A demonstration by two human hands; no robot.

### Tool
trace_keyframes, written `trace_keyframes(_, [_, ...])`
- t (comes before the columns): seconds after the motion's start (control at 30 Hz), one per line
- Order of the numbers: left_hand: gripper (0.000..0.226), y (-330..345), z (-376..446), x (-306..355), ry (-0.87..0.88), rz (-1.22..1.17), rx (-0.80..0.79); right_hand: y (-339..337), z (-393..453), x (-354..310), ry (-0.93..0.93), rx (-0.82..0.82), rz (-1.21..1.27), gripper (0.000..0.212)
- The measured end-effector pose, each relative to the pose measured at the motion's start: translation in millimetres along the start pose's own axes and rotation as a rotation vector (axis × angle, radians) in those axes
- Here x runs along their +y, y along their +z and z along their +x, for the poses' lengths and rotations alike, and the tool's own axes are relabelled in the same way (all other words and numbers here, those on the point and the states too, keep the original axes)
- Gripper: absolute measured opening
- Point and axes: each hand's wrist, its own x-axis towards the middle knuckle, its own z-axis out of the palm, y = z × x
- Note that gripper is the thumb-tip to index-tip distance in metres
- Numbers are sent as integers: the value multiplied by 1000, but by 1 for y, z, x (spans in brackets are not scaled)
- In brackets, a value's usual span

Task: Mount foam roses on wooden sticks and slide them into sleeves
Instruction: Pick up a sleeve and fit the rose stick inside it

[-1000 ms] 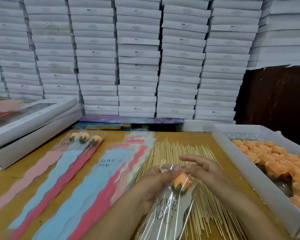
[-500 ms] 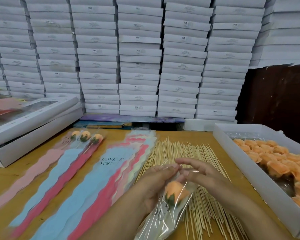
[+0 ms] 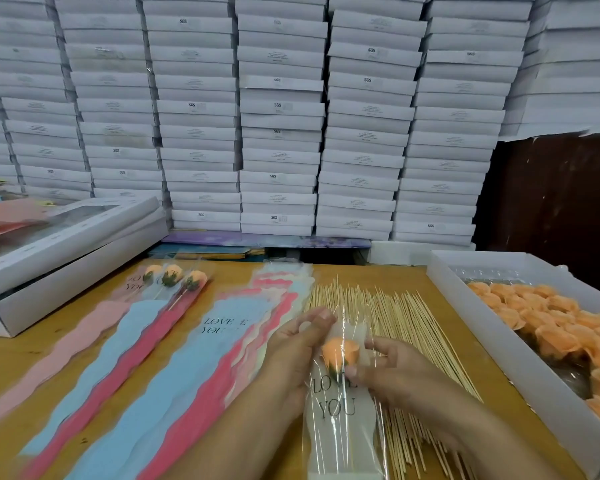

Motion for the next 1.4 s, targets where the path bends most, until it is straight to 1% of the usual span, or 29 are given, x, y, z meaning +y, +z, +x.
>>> trace_keyframes(0.03, [40,-1,0,0,5,9,-7,2,1,1,-4,-14,17,76])
trace_keyframes(0.13, [45,0,-3,2,-55,21,-95,1,5,2,-66,24,110,43])
trace_keyframes(0.17, [46,1,-4,1,-91,31,-132,-2,6,2,-92,58,170,38])
trace_keyframes(0.2, [45,2,-5,1,-133,64,-166,-6,8,2,-113,107,236,38])
trace_keyframes(0.27, [37,2,-9,-1,-226,192,-232,-13,10,1,-142,220,352,39])
trace_keyframes(0.3, [32,2,-11,-2,-277,252,-282,-16,10,0,-157,268,395,35])
trace_keyframes(0.37, [22,0,-13,-5,-360,343,-373,-22,12,0,-172,351,435,25])
trace_keyframes(0.43, [18,-2,-13,-8,-375,396,-402,-26,13,1,-172,395,424,19])
trace_keyframes(0.5, [18,-3,-12,-9,-335,401,-379,-28,13,1,-158,354,405,18])
trace_keyframes(0.6, [14,-3,-11,-9,-274,390,-320,-24,12,3,-90,194,342,24])
trace_keyframes(0.67, [18,-3,-11,-10,-255,396,-306,-19,13,6,-74,139,287,14])
trace_keyframes(0.7, [23,-2,-11,-11,-250,407,-305,-18,13,6,-76,161,285,10])
trace_keyframes(0.8, [33,1,-12,-12,-288,451,-330,-22,15,7,-92,294,353,9])
trace_keyframes(0.87, [29,2,-13,-11,-329,500,-373,-26,15,6,-109,354,408,8])
trace_keyframes(0.97, [30,-1,-11,-10,-348,572,-403,-30,17,7,-132,414,470,9])
trace_keyframes(1.03, [30,-1,-11,-9,-338,574,-392,-31,17,7,-137,371,470,15])
trace_keyframes(1.1, [30,0,-12,-9,-317,554,-367,-29,17,8,-116,272,466,20])
trace_keyframes(1.17, [26,0,-12,-9,-296,544,-343,-28,17,9,-95,213,459,19])
trace_keyframes(1.23, [28,0,-12,-8,-285,542,-337,-27,17,11,-96,229,450,16])
trace_keyframes(1.3, [28,1,-12,-7,-297,565,-377,-28,18,10,-109,262,455,17])
trace_keyframes(1.4, [19,4,-13,-6,-319,673,-427,-31,19,12,-124,305,487,18])
